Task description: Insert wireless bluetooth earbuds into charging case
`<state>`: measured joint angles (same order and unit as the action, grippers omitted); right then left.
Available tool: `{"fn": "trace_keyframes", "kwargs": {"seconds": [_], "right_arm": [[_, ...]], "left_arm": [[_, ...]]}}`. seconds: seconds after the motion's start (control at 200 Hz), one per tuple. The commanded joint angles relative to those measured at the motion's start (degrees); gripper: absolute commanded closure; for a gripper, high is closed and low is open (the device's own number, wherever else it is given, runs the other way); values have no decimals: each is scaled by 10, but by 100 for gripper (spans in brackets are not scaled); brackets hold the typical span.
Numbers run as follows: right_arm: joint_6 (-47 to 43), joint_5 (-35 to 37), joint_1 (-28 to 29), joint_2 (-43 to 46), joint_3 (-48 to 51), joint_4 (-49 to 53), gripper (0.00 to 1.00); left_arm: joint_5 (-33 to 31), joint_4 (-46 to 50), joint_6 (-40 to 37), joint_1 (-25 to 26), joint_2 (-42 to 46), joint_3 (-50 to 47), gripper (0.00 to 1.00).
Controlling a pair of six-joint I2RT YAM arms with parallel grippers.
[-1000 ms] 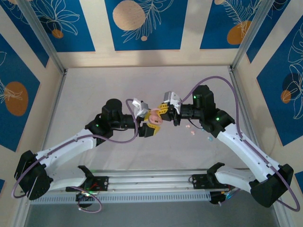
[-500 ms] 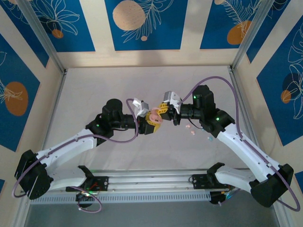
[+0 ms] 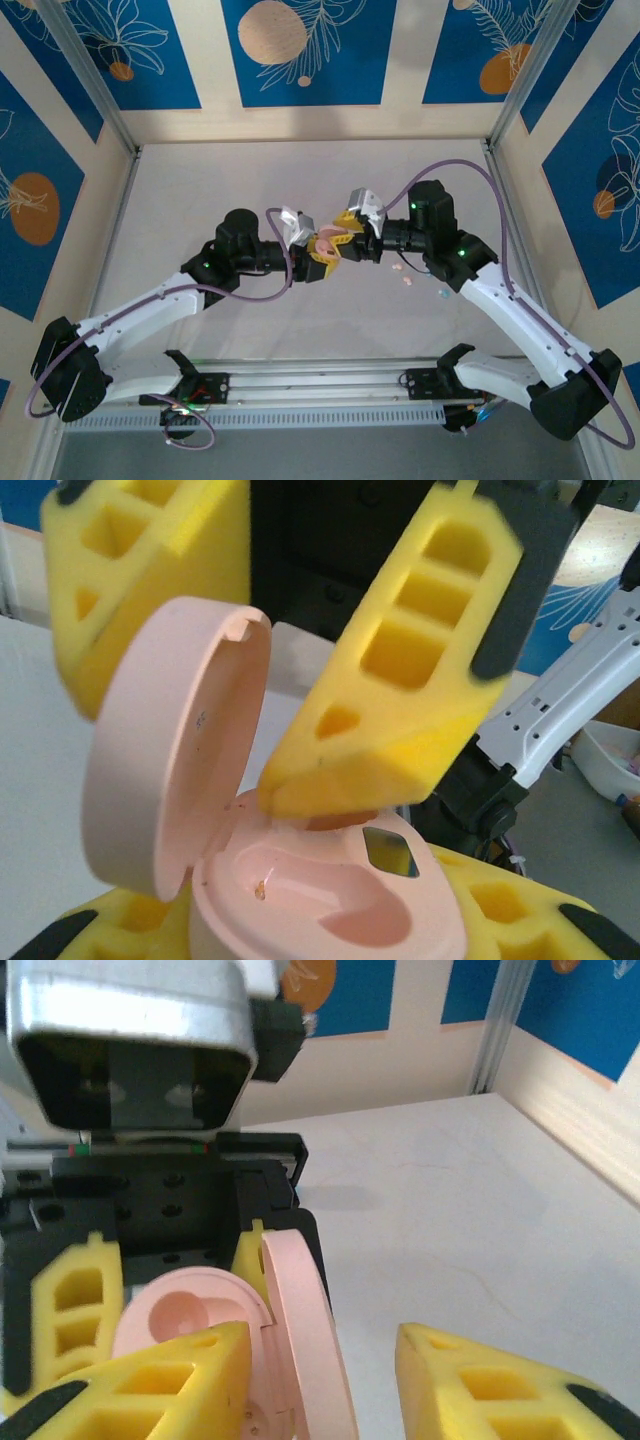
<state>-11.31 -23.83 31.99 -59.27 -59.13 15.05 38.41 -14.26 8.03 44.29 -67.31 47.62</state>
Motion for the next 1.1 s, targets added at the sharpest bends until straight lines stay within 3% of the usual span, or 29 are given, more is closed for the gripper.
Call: {"fn": "trace_keyframes", "kwargs": {"seconds": [0.0,0.185,0.34,0.475,0.59,0.655,0.825,0.96,1.091], "right_arm": [[108,9,-18,41,-5,-29,51],[286,82,-74,103,8,-23,42],[395,133,-166,105,33,68,47],[479,113,-270,39,42,184,54],[492,6,-342,-36,66,200,60],[494,-7,-350,-65,76,201,62],[476,71,-345,-106,87,229,61],[461,67,-336,-168,87,237,61],[454,117,-311,-229,78,247,61]], "left_arm": [[-40,-28,7,6,9,-8,74],[-87,-50,18,6,12,-26,75],[-93,-75,22,6,15,-37,75],[-82,-86,23,6,18,-42,74],[-74,-100,26,6,22,-49,74],[-71,-99,26,6,23,-50,74],[-70,-98,29,6,23,-52,74],[-69,-96,29,6,24,-53,74],[-71,-97,29,6,27,-53,74]]}}
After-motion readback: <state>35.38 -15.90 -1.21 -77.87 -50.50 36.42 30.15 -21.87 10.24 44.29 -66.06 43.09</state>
